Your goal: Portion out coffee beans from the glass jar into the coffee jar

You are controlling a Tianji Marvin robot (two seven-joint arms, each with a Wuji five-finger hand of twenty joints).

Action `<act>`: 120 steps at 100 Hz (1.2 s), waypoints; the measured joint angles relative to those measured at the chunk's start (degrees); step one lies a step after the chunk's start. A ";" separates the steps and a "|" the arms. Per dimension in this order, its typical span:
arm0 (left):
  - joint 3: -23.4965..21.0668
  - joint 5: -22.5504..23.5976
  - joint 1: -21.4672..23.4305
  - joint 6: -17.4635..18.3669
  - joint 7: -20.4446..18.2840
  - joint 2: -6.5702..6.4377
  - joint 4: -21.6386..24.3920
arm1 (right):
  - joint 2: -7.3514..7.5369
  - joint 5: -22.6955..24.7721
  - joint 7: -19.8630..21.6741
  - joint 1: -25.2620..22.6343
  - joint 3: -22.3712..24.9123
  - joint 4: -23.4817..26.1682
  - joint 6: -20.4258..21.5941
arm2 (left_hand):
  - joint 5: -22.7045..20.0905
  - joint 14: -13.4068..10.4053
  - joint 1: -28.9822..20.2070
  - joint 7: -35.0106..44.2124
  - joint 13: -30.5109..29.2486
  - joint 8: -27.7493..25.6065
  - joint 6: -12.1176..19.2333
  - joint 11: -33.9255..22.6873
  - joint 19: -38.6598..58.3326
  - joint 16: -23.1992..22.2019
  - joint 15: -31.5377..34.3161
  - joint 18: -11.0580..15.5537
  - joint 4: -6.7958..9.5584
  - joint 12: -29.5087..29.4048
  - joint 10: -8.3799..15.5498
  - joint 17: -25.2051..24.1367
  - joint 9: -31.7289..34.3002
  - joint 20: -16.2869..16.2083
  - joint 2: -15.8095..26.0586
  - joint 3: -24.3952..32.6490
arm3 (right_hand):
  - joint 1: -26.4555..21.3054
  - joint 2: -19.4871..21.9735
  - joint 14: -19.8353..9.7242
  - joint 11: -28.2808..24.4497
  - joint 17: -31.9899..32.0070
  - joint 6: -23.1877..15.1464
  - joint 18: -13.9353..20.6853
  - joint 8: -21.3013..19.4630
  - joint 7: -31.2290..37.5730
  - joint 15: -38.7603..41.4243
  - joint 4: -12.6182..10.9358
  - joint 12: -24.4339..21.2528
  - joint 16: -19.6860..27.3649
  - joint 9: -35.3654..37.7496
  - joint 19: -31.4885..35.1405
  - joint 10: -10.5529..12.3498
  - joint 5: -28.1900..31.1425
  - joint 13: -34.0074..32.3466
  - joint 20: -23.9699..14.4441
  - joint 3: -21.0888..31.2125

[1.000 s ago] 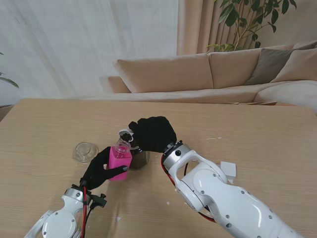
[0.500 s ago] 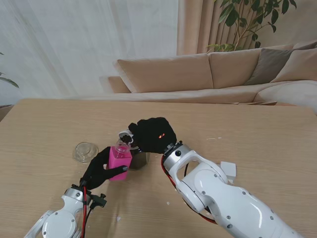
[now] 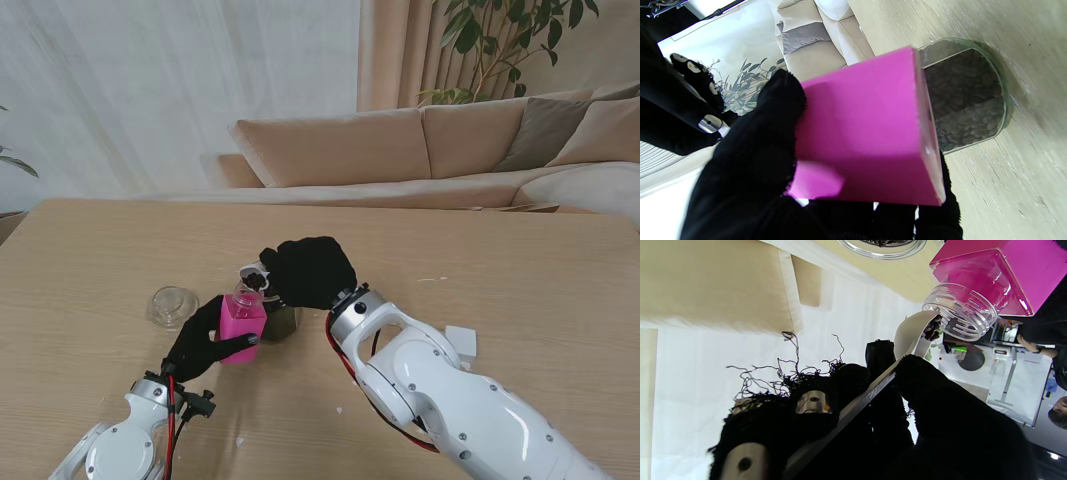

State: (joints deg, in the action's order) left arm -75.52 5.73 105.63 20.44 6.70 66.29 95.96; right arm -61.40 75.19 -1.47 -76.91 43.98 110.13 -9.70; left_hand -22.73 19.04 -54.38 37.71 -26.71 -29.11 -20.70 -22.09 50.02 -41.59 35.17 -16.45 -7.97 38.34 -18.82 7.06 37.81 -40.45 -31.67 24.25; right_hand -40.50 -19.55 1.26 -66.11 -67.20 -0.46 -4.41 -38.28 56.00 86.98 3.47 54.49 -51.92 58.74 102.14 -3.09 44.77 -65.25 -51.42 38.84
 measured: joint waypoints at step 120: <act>0.05 -0.31 0.04 -0.72 -0.20 0.00 0.19 | 0.32 5.62 -0.52 1.31 -1.77 -0.72 -0.20 | 0.00 0.00 0.00 0.00 0.00 0.00 0.00 0.00 0.00 0.00 0.00 0.00 0.00 0.00 0.00 -0.01 -0.01 0.00 0.00 0.00 | 0.01 0.00 -0.23 0.04 -0.48 -0.02 0.21 -0.08 0.00 0.00 0.00 0.24 0.00 0.20 0.00 0.14 0.00 -0.51 0.11 -0.03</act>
State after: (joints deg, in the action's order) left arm -75.47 5.43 105.67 19.72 6.50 66.29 96.15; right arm -61.08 80.81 -1.99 -75.60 42.21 109.41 -9.90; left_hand -22.73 19.05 -54.38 37.71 -26.71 -29.11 -20.70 -22.09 50.02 -41.59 35.17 -16.45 -7.97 38.34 -18.82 7.06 37.81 -40.45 -31.67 24.25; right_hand -40.49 -19.55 1.04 -66.07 -67.68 -0.48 -4.21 -38.36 56.00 86.98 3.46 54.73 -51.92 58.94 102.14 -2.95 44.77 -65.76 -51.31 38.81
